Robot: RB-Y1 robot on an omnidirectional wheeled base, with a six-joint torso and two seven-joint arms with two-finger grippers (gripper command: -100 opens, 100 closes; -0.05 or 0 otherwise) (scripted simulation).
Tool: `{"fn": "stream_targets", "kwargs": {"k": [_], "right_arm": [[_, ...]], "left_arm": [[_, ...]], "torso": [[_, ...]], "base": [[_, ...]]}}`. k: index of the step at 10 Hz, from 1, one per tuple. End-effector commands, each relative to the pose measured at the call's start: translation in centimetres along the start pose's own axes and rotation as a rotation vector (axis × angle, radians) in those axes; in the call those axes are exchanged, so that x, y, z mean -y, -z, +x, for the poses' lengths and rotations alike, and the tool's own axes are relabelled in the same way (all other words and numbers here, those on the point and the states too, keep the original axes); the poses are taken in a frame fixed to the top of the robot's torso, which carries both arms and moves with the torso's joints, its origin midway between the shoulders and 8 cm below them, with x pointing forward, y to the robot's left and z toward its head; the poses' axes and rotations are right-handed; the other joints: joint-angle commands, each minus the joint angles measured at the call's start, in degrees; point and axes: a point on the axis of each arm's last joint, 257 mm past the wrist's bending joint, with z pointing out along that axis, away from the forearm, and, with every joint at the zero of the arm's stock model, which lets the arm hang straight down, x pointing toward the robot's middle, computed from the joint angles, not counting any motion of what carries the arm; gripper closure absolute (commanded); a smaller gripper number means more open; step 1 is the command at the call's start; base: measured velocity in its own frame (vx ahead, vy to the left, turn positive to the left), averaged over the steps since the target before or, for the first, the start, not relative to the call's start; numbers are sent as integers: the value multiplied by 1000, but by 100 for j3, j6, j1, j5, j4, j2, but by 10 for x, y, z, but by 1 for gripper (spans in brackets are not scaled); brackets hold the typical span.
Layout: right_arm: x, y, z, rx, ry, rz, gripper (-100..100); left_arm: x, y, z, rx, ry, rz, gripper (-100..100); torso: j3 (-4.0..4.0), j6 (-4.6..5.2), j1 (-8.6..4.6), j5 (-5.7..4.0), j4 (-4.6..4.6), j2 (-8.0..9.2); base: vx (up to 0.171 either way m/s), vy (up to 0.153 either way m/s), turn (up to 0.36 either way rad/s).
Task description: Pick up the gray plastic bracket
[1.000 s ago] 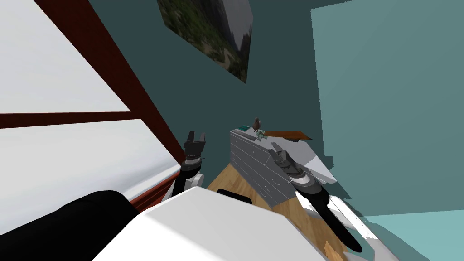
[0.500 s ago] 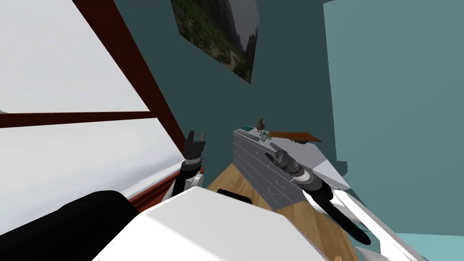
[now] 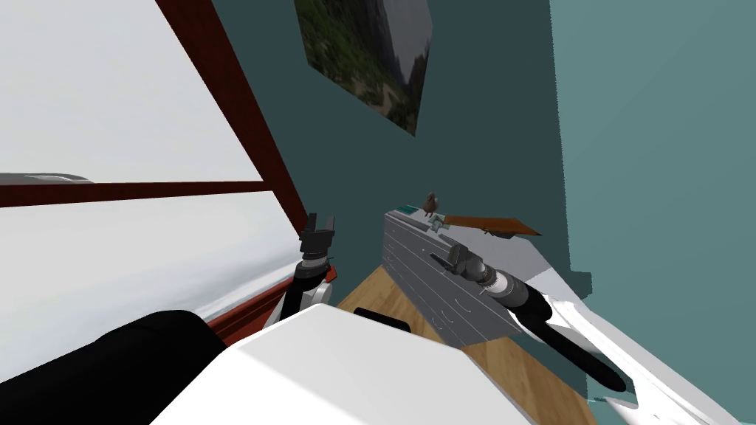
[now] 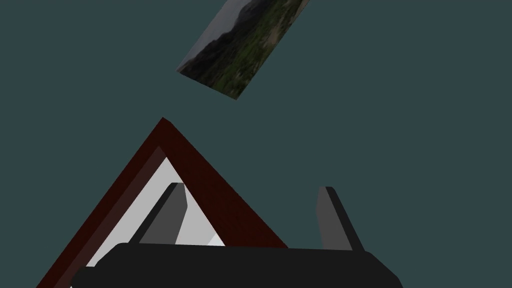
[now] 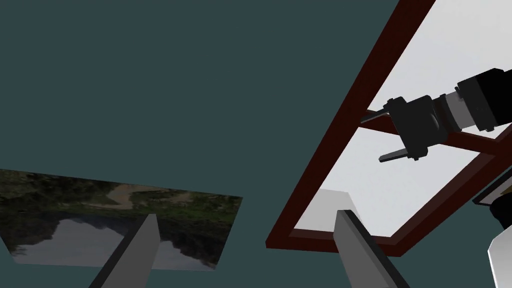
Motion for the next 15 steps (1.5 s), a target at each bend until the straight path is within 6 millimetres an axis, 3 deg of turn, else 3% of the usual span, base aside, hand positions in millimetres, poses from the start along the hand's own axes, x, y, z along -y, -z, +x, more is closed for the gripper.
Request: {"fn": "stream_targets", "kwargs": {"k": [1, 8, 14, 15], "right_arm": [[6, 6, 13, -75, 80, -37, -100], [26, 33, 45, -308, 302, -170, -100], [54, 72, 69, -524, 495, -297, -100], [63, 86, 76, -583, 545, -331, -100]], "left_arm": [[0, 0, 0, 0, 0, 0, 0], [0, 0, 0, 0, 0, 0, 0], [0, 0, 0, 0, 0, 0, 0], [0, 0, 0, 0, 0, 0, 0]], "torso": [[0, 0, 0, 0, 0, 0], [-6, -2, -1, -1, -2, -10], [-9, -1, -3, -1, -4, -16], [-9, 2, -3, -1, -4, -14]], "base": [[-6, 24, 122], [6, 17, 97], [24, 11, 93], [37, 9, 111]]}}
